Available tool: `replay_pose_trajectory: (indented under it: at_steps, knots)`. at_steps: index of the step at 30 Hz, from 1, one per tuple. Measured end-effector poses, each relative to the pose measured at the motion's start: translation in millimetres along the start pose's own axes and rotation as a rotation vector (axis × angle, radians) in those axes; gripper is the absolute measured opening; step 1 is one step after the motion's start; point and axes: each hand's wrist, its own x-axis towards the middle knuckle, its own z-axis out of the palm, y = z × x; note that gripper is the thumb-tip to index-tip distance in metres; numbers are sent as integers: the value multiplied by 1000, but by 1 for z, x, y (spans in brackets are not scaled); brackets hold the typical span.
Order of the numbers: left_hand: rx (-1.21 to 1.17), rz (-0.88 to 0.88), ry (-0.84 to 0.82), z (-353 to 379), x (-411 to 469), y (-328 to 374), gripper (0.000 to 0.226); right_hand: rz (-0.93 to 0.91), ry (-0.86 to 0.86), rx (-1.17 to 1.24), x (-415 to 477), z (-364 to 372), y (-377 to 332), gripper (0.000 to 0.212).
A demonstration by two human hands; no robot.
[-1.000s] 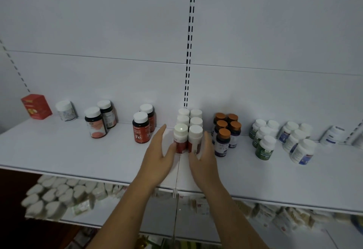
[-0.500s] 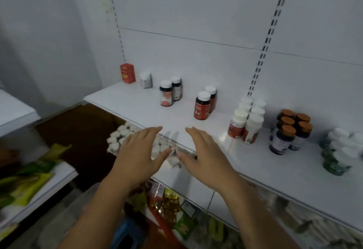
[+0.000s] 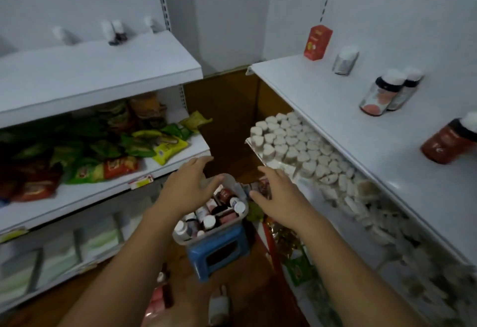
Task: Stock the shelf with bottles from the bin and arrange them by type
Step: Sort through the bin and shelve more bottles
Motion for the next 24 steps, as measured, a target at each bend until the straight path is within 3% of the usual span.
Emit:
replay_pose_trajectory:
  at_steps: [8,13,17,24]
  knots:
    - [-128,-181,-199,62,52,-103,59,134,-223,32,103,78,9,60]
    - [-180,-266,-359,115,71,-144,55,231,-340,48,151,137,30,64]
    - [-244,-329,-489,173,80,-174,52,313,-421,16,180,187,55,52]
    - [-275,-358,-660,268,104,-206,82,246,-569,-239,212,271,105,65]
